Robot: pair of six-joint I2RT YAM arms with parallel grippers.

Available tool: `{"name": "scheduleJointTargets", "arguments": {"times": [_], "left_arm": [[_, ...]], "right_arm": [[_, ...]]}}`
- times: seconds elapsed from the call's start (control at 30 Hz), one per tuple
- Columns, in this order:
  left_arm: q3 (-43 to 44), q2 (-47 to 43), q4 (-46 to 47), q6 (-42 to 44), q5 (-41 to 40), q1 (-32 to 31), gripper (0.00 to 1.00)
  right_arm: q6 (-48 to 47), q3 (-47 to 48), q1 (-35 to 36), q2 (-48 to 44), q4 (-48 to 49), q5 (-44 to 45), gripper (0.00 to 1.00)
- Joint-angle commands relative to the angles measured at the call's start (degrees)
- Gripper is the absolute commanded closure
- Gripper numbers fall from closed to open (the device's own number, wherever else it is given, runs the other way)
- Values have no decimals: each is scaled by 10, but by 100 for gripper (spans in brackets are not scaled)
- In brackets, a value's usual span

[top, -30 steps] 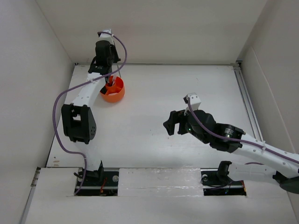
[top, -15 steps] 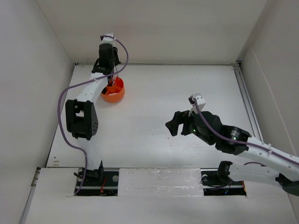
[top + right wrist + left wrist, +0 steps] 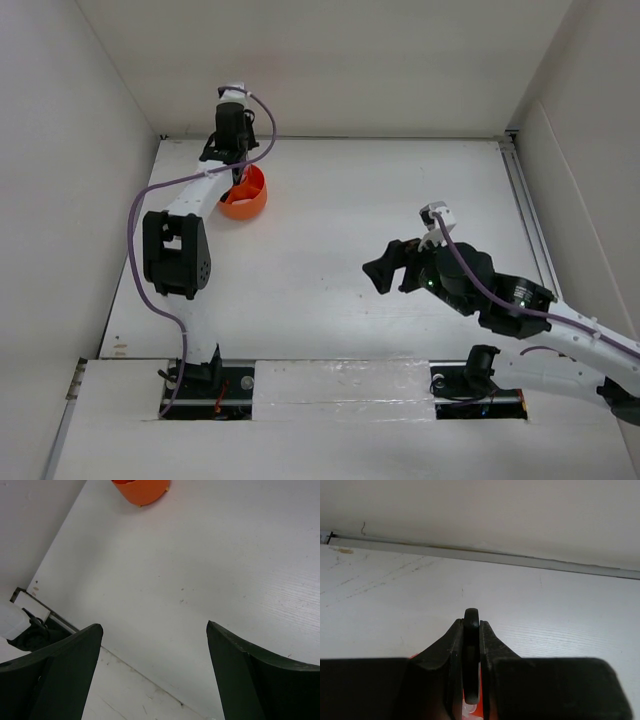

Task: Sort the stationery into containers
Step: Place the scissors in the storage box.

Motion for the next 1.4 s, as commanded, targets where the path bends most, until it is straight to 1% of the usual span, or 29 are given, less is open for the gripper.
{"name": "scheduleJointTargets", "arguments": {"times": [0.0, 0.2, 0.4, 0.43, 0.57, 0.9, 0.93, 0.97, 1.1, 1.2, 1.23, 1.27, 1.37], "left_arm": [[-8, -14, 25, 7, -12, -2, 100], [-24, -19, 18, -17, 5, -2, 100], [-24, -19, 5, -34, 6, -2, 100], [-24, -19, 5, -40, -14, -10, 100], [-36, -19, 11, -28, -47, -29, 100], [-30, -1, -2, -28, -66, -29, 100], [-30, -1, -2, -28, -66, -29, 98], [-30, -1, -2, -28, -66, -29, 91], [-36, -7, -2, -28, -66, -29, 90], [-36, -7, -2, -23, -66, -29, 80], [-36, -7, -2, -23, -60, -29, 75], [-36, -7, -2, -23, -52, -29, 72], [-36, -14, -2, -23, -52, -29, 66]], "right_arm": [[2, 3, -2, -19, -2, -2, 9], [2, 3, -2, -38, -2, -2, 9], [7, 3, -2, -55, -7, -2, 9], [7, 3, -2, -61, -7, -2, 9], [7, 3, -2, -67, -13, -2, 9], [13, 3, -2, -73, -18, -2, 9], [13, 3, -2, -73, -18, -2, 9], [13, 3, -2, -73, -18, -2, 9], [13, 3, -2, -73, -18, -8, 9], [13, 9, -2, -73, -18, -8, 9], [13, 9, -2, -73, -18, -8, 9], [13, 9, -2, -73, -18, -8, 9], [13, 9, -2, -73, -18, -8, 9]]}}
